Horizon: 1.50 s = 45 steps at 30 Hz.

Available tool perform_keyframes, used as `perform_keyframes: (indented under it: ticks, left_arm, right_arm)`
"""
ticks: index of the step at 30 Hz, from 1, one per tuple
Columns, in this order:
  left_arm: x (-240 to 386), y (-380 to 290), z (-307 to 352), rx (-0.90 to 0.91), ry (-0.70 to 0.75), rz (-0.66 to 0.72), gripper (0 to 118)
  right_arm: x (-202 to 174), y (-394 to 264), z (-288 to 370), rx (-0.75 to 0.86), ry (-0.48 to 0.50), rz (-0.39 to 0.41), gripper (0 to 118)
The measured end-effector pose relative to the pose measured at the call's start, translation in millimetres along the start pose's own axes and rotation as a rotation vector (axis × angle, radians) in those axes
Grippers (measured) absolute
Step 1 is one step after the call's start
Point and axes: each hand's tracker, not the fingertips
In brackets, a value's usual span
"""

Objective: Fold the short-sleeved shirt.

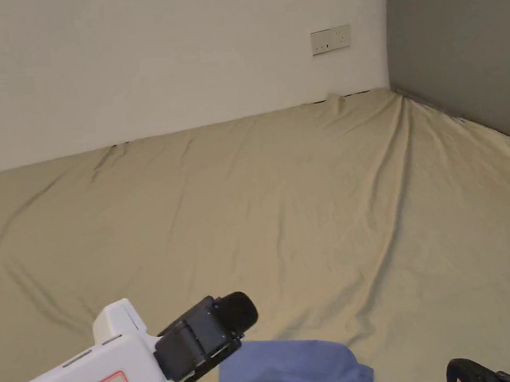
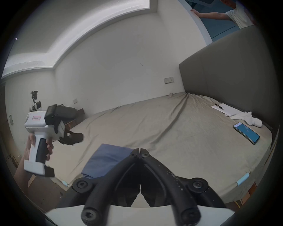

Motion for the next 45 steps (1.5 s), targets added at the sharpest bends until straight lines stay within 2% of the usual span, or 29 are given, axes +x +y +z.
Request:
perform_keyframes:
  ticks: [2,4,11,14,16,17,19,20,21,24,26,27,29,30,31,32,39,40,41,42,43,44,45]
  left_arm:
    - [-16.7,7.7,9.0,-0.032,0.143,-0.027,118]
    - [-42.1,10.3,13.0,-0.100,0.177,-0.055,118]
    - [-116.9,-18.2,-29.1,-0.291,-0.002,0.207,118]
    - [-127.7,-26.8,-54.8,-0.336,-0.029,0.187,118]
    - [-134.3,-30.0,-71.6,-0.373,-0.019,0.213,118]
    - [-136.0,-30.4,-79.3,-0.385,-0.024,0.228,118]
    - [-137.0,-32.4,-87.7,-0.388,-0.018,0.233,118]
    - [-136.9,-33.8,-87.8,-0.377,-0.017,0.232,118]
    - [-135.8,-33.5,-86.0,-0.366,-0.027,0.225,118]
    - [-132.7,-32.6,-83.5,-0.357,-0.039,0.217,118]
    - [-132.5,-30.6,-81.5,-0.360,-0.039,0.199,118]
    - [-132.3,-30.8,-81.2,-0.365,-0.025,0.188,118]
    - [-131.5,-30.4,-80.6,-0.350,-0.030,0.193,118]
    - [-132.8,-31.0,-81.1,-0.355,-0.028,0.195,118]
    - [-134.2,-31.8,-81.9,-0.362,-0.029,0.200,118]
    - [-135.1,-32.6,-82.8,-0.367,-0.030,0.203,118]
    - [-130.5,-33.2,-102.6,-0.407,-0.105,0.244,118]
    - [-127.7,-34.3,-104.5,-0.404,-0.137,0.252,113]
    - [-124.0,-35.5,-107.4,-0.397,-0.181,0.239,98]
    - [-121.5,-37.8,-111.8,-0.404,-0.192,0.226,68]
    - [-117.9,-40.4,-117.3,-0.435,-0.110,0.196,36]
    - [-114.2,-42.0,-121.3,-0.452,-0.017,0.142,31]
    - [-112.0,-41.5,-121.5,-0.450,-0.009,0.113,31]
  right_arm:
    - [-7.0,0.8,-1.4,0.011,0.025,0.002,2]
    - [-12.9,1.4,-4.9,0.008,0.053,0.006,2]
    - [-30.3,-2.1,-29.3,-0.013,0.076,0.029,2]
    - [-29.7,-5.5,-41.8,-0.024,0.101,0.016,1]
    - [-25.7,-8.7,-52.4,-0.039,0.146,-0.025,1]
    - [-20.5,-11.3,-60.1,-0.041,0.198,-0.073,1]
    - [-6.9,-13.9,-80.1,-0.061,0.309,-0.201,1]
    - [3.1,-16.6,-97.6,-0.102,0.372,-0.295,1]
    - [11.7,-20.0,-115.9,-0.162,0.400,-0.375,1]
    - [33.2,-38.1,-162.4,-0.258,0.405,-0.492,1]
    - [42.9,-56.8,-190.9,-0.395,0.441,-0.641,1]
    - [44.6,-67.0,-200.2,-0.439,0.398,-0.660,1]
    - [40.5,-79.5,-212.7,-0.585,0.324,-0.556,1]
    - [46.7,-83.2,-211.5,-0.538,0.379,-0.720,1]
    - [54.5,-81.1,-208.9,-0.512,0.401,-0.803,1]
    - [55.0,-81.3,-210.7,-0.536,0.372,-0.736,1]
    - [49.2,-77.9,-206.5,-0.524,0.375,-0.694,1]
    - [49.1,-78.1,-206.3,-0.522,0.376,-0.695,1]
    - [47.9,-78.0,-205.8,-0.521,0.373,-0.695,1]
    - [47.2,-77.6,-205.2,-0.518,0.368,-0.687,1]
    - [46.5,-76.8,-204.6,-0.516,0.364,-0.678,1]
    - [46.3,-76.5,-203.9,-0.515,0.356,-0.673,1]
    - [45.5,-76.6,-203.6,-0.513,0.360,-0.668,1]
